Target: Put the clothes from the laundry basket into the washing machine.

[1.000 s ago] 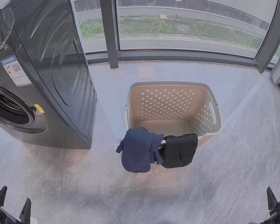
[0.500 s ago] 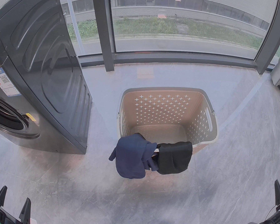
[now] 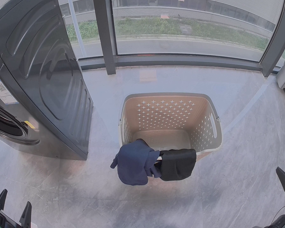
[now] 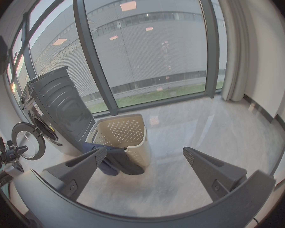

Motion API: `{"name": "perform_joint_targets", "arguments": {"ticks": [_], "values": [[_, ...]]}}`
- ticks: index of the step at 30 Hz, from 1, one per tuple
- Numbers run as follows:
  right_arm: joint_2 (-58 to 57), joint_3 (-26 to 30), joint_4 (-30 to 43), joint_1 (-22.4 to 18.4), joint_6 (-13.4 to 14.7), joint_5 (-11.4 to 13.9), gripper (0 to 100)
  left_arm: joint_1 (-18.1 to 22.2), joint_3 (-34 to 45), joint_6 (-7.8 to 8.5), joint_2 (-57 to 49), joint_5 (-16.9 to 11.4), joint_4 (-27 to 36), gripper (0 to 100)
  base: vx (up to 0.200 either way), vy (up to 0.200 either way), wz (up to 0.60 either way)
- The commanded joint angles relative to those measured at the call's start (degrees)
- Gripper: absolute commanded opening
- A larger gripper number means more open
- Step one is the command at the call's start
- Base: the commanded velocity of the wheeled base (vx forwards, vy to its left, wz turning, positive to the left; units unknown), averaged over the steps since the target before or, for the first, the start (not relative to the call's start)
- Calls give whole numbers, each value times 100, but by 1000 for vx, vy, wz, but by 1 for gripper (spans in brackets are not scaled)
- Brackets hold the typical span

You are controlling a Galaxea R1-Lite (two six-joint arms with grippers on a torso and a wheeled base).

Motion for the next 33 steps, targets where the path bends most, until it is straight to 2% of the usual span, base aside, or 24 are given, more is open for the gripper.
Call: {"name": "perform_joint_targets", "arguments": {"ticks": [1,2,3,6,11,13,14,15,20,24,29,33], "values": [[4536,403,-2811,958,579,213,100,3,101,9,-49,1,-1,100,0,0,0],[4580,411,-2855,976,579,204,100,3,101,9,-49,1,-1,100,-200,0,0],[5169,446,-3400,1152,571,169,100,3,101,36,-49,-8,-1,100,-200,0,0],[5652,411,-3690,1283,544,143,100,3,101,18,-49,-17,-1,100,-67,0,0],[6250,-19,-3760,1626,553,81,100,3,101,27,-49,-26,8,100,0,0,0],[6496,-230,-3760,1776,579,-95,100,3,101,18,-49,-26,-1,100,0,0,0],[6496,-230,-3760,1776,579,-95,100,3,101,18,-49,-26,-1,100,0,0,0],[6768,-389,-3769,1969,597,-270,100,3,101,9,-49,-26,-1,100,0,0,0],[7322,-687,-3778,2347,632,-349,100,3,101,9,-49,-26,8,100,0,0,0],[7718,-977,-3778,2602,799,-543,100,3,101,-8,-49,-26,-1,100,0,0,0],[8008,-1276,-3901,2654,834,-578,100,3,101,-17,-49,-17,-1,100,0,0,0],[8473,-1452,-4358,2628,808,-587,100,3,101,-17,-49,-17,-1,100,0,0,0]]}}
